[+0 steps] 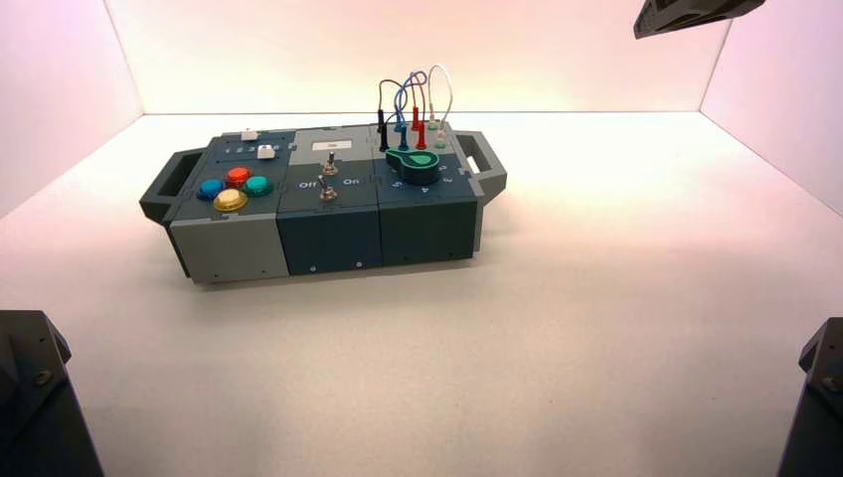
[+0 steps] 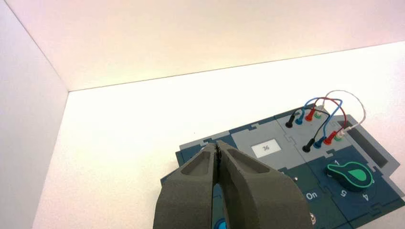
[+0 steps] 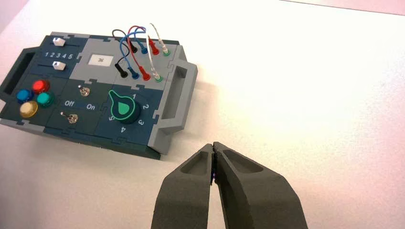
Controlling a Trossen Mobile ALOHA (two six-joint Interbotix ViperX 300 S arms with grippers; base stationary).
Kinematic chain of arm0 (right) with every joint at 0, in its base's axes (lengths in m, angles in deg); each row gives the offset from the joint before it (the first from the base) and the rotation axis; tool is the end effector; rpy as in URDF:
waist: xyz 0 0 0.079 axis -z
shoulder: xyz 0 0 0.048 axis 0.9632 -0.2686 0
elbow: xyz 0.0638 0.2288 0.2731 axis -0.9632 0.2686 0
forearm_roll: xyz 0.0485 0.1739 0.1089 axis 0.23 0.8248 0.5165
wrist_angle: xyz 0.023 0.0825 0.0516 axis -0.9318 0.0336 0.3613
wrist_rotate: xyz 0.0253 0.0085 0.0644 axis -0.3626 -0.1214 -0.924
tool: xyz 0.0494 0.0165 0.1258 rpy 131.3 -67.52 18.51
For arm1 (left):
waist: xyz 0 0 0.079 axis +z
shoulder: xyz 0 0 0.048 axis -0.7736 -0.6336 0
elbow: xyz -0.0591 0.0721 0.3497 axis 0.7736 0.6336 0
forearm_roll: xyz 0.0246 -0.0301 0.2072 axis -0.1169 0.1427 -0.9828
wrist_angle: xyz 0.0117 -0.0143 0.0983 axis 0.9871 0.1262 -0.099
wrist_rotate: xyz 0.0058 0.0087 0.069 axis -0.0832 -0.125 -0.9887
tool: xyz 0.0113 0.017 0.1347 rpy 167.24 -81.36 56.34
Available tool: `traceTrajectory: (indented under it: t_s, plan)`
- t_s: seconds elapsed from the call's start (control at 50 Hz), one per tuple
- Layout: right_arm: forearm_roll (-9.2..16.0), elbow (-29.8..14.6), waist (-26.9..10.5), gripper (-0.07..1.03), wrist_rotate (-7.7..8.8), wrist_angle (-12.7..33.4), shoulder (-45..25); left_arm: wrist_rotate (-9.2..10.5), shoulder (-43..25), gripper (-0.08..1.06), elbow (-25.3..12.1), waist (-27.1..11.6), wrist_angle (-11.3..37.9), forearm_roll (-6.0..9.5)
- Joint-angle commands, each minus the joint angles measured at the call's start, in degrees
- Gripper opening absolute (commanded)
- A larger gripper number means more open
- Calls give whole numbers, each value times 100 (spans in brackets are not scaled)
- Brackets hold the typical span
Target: Move the bottom slider to position 1.
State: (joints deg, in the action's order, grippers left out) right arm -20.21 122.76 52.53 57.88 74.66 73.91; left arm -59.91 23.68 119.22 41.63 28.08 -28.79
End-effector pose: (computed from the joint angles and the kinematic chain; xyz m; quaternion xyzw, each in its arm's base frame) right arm 0.2275 0.0994 0.1940 -0.0099 0.3774 0.1706 0.9101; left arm 0.2497 -0.0428 0.2242 0.0370 0.2456 -0.0881 0.9647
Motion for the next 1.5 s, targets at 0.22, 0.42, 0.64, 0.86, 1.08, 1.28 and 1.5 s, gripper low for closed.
traceTrajectory:
  t_s: [0.22,0.42,0.64,0.86,1.08,1.28,1.5]
  plan:
    - [26,-88,-18,-2,0,-26,-44,-35,-202,-3,-114,18,35,-9]
    - [44,-79,-35,-2,0,-26,-53,-44,-668,-3,-299,-545,97,-9]
    - [44,-97,-44,-2,0,-26,-70,-35,-2013,-3,-800,-1046,141,-9]
    - [44,-97,-44,-2,0,-26,-79,-26,-3498,-3,-1415,-1072,211,-9]
    - [26,-114,-44,-2,0,-35,-97,-26,-4500,-3,-2065,-1090,299,0]
    - [18,-123,-44,-2,0,-53,-176,-35,-5010,-3,-2496,-1134,475,0]
    - [0,-149,-44,-2,0,-35,-246,-44,-5247,-3,-2672,-1134,888,-9]
